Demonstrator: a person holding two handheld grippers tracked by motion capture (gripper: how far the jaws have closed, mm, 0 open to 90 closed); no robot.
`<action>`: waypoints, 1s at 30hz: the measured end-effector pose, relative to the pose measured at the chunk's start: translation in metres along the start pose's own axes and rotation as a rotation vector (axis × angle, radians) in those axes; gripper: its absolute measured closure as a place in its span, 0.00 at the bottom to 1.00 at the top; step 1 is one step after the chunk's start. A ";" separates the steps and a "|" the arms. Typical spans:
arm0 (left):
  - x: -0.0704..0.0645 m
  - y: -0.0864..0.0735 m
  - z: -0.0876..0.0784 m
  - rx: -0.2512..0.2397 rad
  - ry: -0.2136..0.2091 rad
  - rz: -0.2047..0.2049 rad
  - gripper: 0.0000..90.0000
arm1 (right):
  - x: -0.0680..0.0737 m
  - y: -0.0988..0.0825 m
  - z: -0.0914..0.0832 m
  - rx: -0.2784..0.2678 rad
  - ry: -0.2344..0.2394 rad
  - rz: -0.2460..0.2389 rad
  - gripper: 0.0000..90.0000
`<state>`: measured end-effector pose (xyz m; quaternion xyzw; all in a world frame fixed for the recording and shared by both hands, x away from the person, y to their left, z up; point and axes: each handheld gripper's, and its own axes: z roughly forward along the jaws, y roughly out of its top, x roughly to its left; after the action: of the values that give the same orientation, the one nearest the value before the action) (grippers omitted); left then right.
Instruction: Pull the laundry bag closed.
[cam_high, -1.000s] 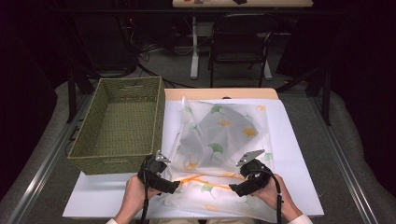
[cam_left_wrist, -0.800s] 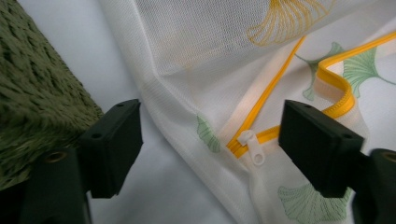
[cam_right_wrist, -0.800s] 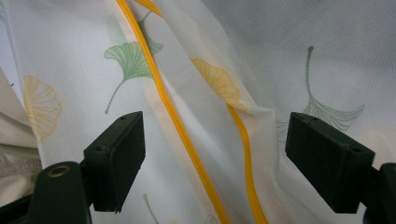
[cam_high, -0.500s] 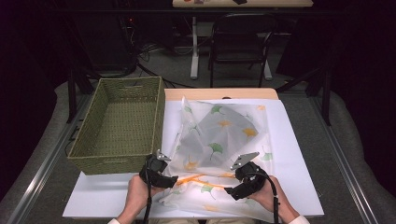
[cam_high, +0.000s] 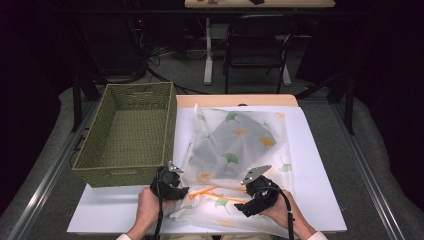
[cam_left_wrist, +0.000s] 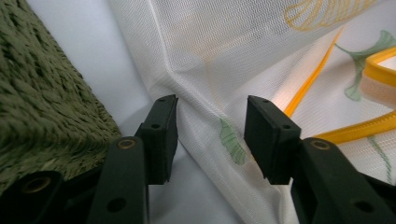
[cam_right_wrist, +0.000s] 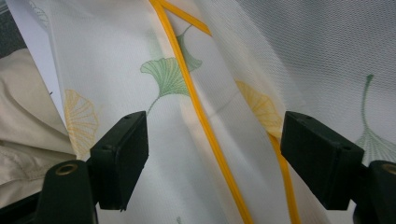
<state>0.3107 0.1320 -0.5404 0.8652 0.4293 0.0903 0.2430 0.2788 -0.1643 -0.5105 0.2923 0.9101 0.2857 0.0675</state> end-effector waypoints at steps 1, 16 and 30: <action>-0.001 -0.001 0.000 -0.004 0.011 0.006 0.68 | 0.001 0.001 0.001 -0.006 0.010 0.002 0.27; 0.001 -0.005 0.000 -0.044 -0.011 0.049 0.96 | 0.005 0.005 0.003 -0.024 0.029 0.002 0.33; -0.006 -0.018 -0.020 -0.031 -0.014 0.079 0.80 | 0.007 0.009 0.007 -0.027 0.061 -0.020 0.40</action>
<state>0.2870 0.1440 -0.5320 0.8783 0.3915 0.1004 0.2555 0.2788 -0.1512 -0.5108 0.2735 0.9107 0.3059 0.0466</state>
